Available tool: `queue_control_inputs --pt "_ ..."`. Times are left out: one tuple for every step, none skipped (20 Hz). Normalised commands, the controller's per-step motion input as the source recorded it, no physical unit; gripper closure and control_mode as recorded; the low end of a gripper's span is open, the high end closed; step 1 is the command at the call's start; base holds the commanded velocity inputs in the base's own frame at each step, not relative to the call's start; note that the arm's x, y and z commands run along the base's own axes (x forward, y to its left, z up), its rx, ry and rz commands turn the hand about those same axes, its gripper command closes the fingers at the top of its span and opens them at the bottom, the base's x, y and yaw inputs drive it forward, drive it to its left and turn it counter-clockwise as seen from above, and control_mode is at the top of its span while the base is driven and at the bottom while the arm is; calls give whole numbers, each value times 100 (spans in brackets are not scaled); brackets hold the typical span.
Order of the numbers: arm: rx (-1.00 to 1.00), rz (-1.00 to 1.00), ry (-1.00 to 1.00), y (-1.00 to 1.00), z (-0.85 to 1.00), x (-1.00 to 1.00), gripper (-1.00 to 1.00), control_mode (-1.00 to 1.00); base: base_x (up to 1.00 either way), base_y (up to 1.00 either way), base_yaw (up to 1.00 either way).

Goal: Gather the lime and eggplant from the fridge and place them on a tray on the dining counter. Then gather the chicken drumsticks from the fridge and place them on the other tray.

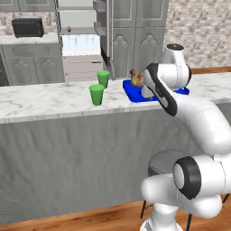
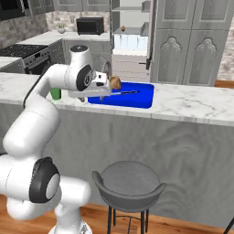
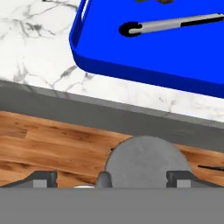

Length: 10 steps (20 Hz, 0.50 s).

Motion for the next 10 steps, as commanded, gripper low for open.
queue_control_inputs --pt "0 -7 7 0 0 -95 -100 -100 0 0 0" --pt "0 -7 9 0 0 -99 -100 -100 0 0 0" --pt "0 -6 13 0 0 -100 -100 -100 0 0 0" --pt "3 -5 13 0 0 -100 -100 -100 0 0 0" --pt "5 -5 16 0 0 -100 -100 -100 0 0 0" --pt "4 -5 18 0 0 -100 -100 -100 0 0 0" --pt "3 -2 17 0 0 -100 -100 -100 0 0 0" --pt "5 -1 18 -6 0 -100 -100 -100 0 0 0" --pt "4 0 18 -5 0 -100 -100 -100 0 0 0" --pt "4 0 20 -1 0 -100 -100 -100 0 0 0"
